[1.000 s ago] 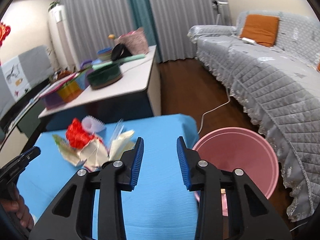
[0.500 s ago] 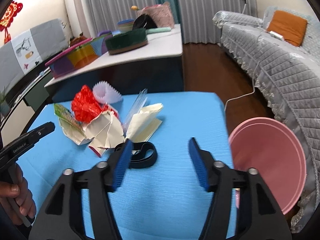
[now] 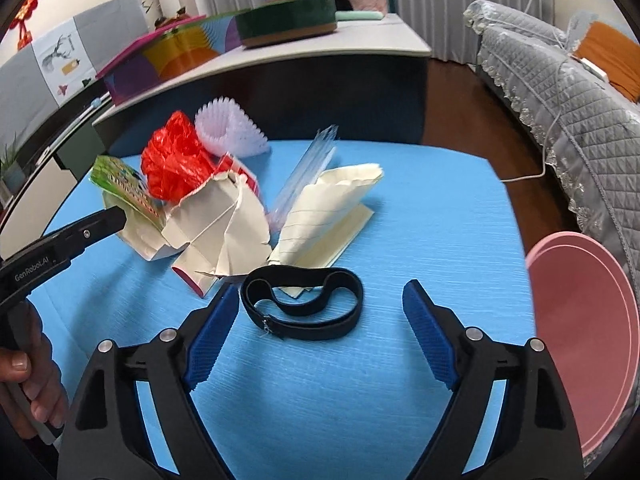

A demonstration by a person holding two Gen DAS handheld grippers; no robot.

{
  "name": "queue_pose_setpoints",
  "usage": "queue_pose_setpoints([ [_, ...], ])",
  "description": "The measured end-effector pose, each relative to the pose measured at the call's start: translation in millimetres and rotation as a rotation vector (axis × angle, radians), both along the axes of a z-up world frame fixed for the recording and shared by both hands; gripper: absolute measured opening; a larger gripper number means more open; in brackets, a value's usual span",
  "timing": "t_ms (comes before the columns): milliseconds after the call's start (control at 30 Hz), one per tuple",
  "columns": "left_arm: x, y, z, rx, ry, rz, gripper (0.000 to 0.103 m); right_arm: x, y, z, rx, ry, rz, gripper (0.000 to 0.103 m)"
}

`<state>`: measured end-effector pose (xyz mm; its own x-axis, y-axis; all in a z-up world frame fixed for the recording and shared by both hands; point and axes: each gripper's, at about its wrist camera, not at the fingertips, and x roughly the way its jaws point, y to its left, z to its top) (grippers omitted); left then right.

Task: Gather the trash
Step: 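Move right gripper to black strap while left gripper approaches green paper packet, then close right gripper on black strap while left gripper closes on green paper packet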

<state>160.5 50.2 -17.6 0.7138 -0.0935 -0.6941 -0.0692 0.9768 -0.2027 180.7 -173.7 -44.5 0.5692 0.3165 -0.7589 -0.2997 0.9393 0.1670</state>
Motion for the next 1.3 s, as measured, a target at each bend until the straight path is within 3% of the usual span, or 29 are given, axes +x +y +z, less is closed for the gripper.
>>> queue_pose_setpoints([
  [67,1,4,-1,0.001,0.009,0.017,0.032,2,4,-3,-0.01,0.007,0.009,0.083],
  [133,0,7,0,0.007,0.014,0.033,0.02,3,7,-4,-0.021,0.014,0.017,0.083],
  [267,0,12,0,0.012,0.019,0.061,0.019,5,11,-6,-0.042,0.017,0.022,0.081],
  [500,5,14,-4,0.009,0.029,0.055,0.019,6,9,-9,-0.061,0.033,0.017,0.055],
  [567,5,13,-2,0.014,0.028,0.054,0.011,5,9,-8,-0.065,0.033,0.022,0.045],
  [733,0,8,7,0.038,0.011,0.046,0.008,2,7,-5,-0.069,0.027,0.028,0.024],
  [1300,-45,23,56,0.084,-0.083,0.076,0.007,-31,-4,38,-0.024,-0.067,0.0,0.022],
])
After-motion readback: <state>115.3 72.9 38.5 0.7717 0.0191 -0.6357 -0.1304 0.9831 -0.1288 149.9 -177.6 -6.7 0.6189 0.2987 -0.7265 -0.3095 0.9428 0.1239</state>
